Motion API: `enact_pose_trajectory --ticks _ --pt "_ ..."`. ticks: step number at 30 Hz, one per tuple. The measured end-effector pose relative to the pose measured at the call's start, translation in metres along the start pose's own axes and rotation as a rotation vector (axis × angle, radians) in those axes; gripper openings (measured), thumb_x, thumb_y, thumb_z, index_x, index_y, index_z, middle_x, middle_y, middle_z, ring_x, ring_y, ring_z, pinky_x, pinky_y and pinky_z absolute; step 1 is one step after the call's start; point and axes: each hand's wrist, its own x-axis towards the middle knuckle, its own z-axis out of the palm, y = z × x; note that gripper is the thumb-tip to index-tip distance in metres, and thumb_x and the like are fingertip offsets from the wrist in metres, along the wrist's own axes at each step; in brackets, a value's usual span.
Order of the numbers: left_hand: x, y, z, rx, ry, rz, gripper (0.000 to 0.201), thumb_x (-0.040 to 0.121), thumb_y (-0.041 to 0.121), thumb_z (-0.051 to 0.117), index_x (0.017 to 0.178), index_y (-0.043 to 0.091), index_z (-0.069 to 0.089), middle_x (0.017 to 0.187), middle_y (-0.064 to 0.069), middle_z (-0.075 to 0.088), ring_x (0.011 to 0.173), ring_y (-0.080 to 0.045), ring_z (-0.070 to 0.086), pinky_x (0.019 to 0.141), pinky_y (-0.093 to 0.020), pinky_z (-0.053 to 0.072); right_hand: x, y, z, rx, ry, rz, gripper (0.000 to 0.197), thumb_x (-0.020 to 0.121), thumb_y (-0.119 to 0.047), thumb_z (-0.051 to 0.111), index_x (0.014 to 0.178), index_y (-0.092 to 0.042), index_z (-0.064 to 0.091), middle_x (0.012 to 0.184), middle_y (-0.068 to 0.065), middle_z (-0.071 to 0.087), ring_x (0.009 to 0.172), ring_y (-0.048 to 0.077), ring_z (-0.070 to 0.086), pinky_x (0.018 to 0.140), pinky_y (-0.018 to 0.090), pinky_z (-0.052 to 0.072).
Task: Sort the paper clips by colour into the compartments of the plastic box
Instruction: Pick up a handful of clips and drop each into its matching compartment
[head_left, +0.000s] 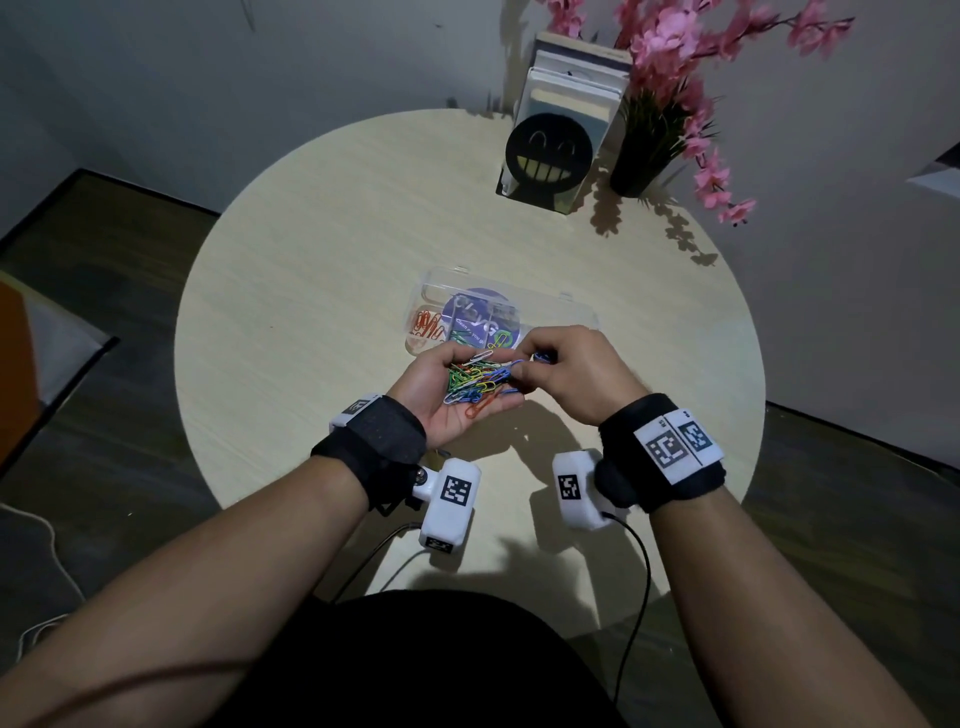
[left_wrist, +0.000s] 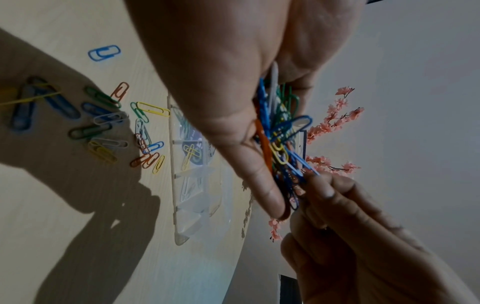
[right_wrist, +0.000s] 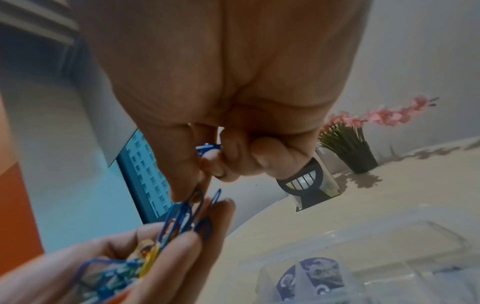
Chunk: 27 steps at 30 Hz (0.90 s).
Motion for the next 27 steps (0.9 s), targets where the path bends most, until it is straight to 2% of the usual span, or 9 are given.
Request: enact_pose_trajectory --ticks 2,4,5,8,14,16,20,23,27 --pt "0.002 0.001 -0.001 -0.011 0.006 -0.005 0.048 0.094 0.018 0.034 0.083 -0.008 0.073 0.09 -0.025 0.069 0.075 -0.037 0.07 0.073 -0.045 0.056 0.001 0.002 -0.002 0.058 0.007 0.006 0.005 0.084 -0.019 0.065 0.079 -0.016 0.066 0.075 0.005 0.07 0.073 0.018 0.062 0.068 0.029 0.045" --pt "0.004 0.001 -0.001 -0.028 0.017 -0.004 0.046 0.094 0.018 0.035 0.085 -0.008 0.072 0.089 -0.026 0.069 0.074 -0.038 0.07 0.07 -0.046 0.056 0.001 0.002 -0.004 0.059 0.031 0.004 0.008 0.085 -0.019 0.064 0.078 -0.015 0.064 0.062 -0.006 0.06 0.057 0.002 0.051 0.055 0.014 0.037" --pt "0.004 0.001 -0.002 -0.038 0.018 -0.002 0.043 0.094 0.017 0.035 0.089 -0.008 0.07 0.091 -0.028 0.068 0.076 -0.04 0.07 0.07 -0.046 0.056 0.002 0.002 -0.005 0.049 0.046 0.002 0.009 0.086 -0.019 0.063 0.078 -0.014 0.064 0.058 -0.008 0.054 0.053 0.0 0.046 0.051 0.012 0.034" --pt "0.006 0.002 -0.002 -0.051 0.008 -0.011 0.038 0.095 0.018 0.034 0.102 -0.007 0.062 0.096 -0.03 0.067 0.08 -0.042 0.069 0.068 -0.046 0.058 0.004 0.005 -0.006 0.038 0.064 0.02 0.012 0.089 -0.021 0.06 0.08 -0.013 0.063 0.057 -0.009 0.047 0.052 0.004 0.042 0.05 0.014 0.032" --pt "0.012 0.004 -0.005 0.021 0.022 0.003 0.044 0.093 0.015 0.037 0.08 -0.004 0.074 0.092 -0.027 0.069 0.079 -0.038 0.07 0.072 -0.041 0.058 0.006 0.008 -0.008 0.12 0.041 0.054 0.013 0.089 -0.02 0.06 0.081 -0.012 0.066 0.066 -0.002 0.057 0.049 0.001 0.043 0.053 0.018 0.033" --pt "0.014 0.005 -0.006 0.031 0.028 0.006 0.044 0.093 0.015 0.037 0.079 -0.004 0.075 0.092 -0.025 0.07 0.079 -0.037 0.071 0.073 -0.041 0.057 0.006 0.009 -0.009 0.171 0.048 0.06 0.013 0.087 -0.019 0.062 0.082 -0.01 0.07 0.065 -0.002 0.057 0.045 -0.001 0.043 0.05 0.013 0.032" --pt "0.016 0.005 -0.007 0.052 0.03 0.01 0.043 0.094 0.015 0.038 0.079 -0.003 0.075 0.092 -0.024 0.07 0.079 -0.036 0.071 0.076 -0.04 0.055 0.006 0.01 -0.013 0.255 0.073 0.047 0.007 0.084 -0.015 0.065 0.08 -0.012 0.07 0.053 -0.01 0.053 0.041 0.001 0.041 0.048 0.015 0.029" --pt "0.016 0.004 -0.006 0.064 0.038 0.016 0.041 0.093 0.014 0.04 0.077 -0.001 0.075 0.091 -0.024 0.07 0.078 -0.035 0.071 0.074 -0.038 0.056 0.007 0.012 -0.011 0.296 0.062 0.028 0.017 0.086 -0.012 0.06 0.071 -0.021 0.063 0.062 -0.003 0.061 0.042 0.002 0.04 0.052 0.022 0.031" --pt "0.018 0.002 -0.005 0.105 0.063 0.018 0.035 0.093 0.015 0.043 0.082 -0.001 0.072 0.085 -0.022 0.07 0.073 -0.031 0.071 0.066 -0.034 0.059 0.011 0.02 -0.006 0.332 0.066 0.068 0.025 0.089 -0.014 0.054 0.068 -0.026 0.056 0.062 -0.004 0.062 0.047 0.008 0.042 0.056 0.028 0.034"
